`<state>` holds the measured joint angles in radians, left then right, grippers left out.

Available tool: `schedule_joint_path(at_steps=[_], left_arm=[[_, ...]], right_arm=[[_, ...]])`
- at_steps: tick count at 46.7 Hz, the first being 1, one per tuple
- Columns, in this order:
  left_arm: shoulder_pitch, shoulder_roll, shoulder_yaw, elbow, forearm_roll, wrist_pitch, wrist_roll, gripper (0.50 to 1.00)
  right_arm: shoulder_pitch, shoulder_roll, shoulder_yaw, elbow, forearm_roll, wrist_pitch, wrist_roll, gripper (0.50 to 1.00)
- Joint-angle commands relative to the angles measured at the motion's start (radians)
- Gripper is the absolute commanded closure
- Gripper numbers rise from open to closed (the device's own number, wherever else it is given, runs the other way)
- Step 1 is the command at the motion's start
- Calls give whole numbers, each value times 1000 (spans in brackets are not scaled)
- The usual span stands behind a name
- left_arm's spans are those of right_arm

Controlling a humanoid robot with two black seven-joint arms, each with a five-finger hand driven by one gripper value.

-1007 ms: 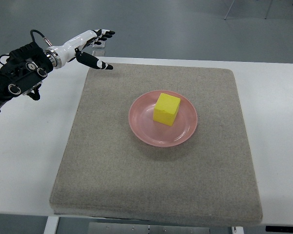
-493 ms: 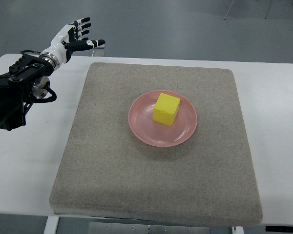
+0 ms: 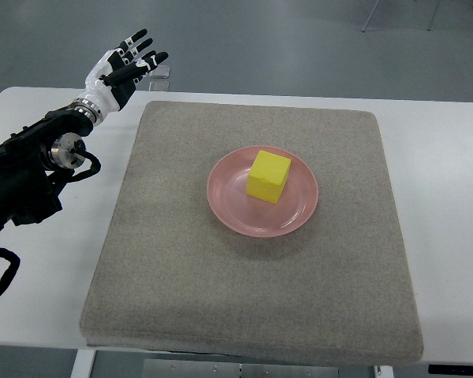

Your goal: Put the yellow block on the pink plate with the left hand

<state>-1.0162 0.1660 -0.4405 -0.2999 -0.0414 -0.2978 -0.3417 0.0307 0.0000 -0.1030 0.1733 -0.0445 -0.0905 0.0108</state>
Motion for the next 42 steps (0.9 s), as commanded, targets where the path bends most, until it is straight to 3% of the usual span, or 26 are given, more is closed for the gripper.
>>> schedule_joint_path(at_steps=[1,10,19,42], left_arm=[[1,-14,-30,22,-6,11,3,512],[10,-26,-49,28,-164,46,81,512],[25,-26,-52,30,-192,-14,79,510],[28,-25,-50,30,-181,-17,78,508]], right_arm=[[1,0,0,0,0,0,0,576],[0,0,0,0,0,0,0,576],[0,0,0,0,0,0,0,576],[0,0,0,0,0,0,0,576]])
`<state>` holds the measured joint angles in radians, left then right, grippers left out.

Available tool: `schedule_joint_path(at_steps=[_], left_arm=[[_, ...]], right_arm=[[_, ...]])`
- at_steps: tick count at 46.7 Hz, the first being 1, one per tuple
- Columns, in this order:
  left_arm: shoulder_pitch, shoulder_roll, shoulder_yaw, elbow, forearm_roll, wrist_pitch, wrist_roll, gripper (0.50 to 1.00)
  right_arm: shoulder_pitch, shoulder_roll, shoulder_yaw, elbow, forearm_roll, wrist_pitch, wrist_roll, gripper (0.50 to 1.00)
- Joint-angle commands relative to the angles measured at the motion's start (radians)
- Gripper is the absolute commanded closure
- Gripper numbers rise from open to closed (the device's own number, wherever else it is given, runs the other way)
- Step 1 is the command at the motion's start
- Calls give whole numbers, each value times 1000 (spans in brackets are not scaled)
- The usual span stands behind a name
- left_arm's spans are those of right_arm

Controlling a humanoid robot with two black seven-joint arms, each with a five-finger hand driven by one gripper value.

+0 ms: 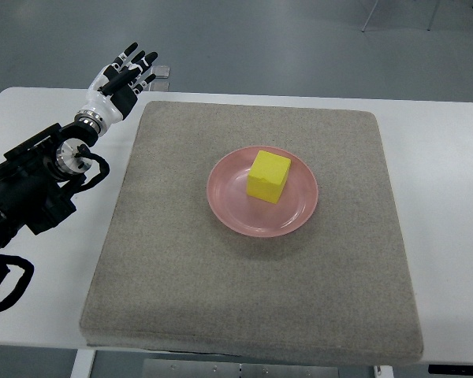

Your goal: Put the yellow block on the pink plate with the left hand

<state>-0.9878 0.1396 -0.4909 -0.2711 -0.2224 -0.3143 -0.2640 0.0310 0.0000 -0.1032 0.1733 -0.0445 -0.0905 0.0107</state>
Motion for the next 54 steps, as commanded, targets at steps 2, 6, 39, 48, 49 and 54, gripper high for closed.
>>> schedule_joint_path(at_steps=[2,6,39,48,49,54], left_arm=[[0,2,0,1,0,0,-1,508],[0,2,0,1,0,0,-3,508],[-2,-2,2,1,1,4,-4,508],[-9,-3,0,-2,1,4,-4,508],[-9,-3,0,-2,1,4,-4,508],[-9,-3,0,-2,1,4,-4,508]], right_arm=[[0,0,0,0,0,0,0,576],[0,0,0,0,0,0,0,576],[0,0,0,0,0,2,0,576],[0,0,-1,0,2,2,0,576],[0,0,-1,0,0,3,0,576],[0,0,-1,11,-2,3,0,576]])
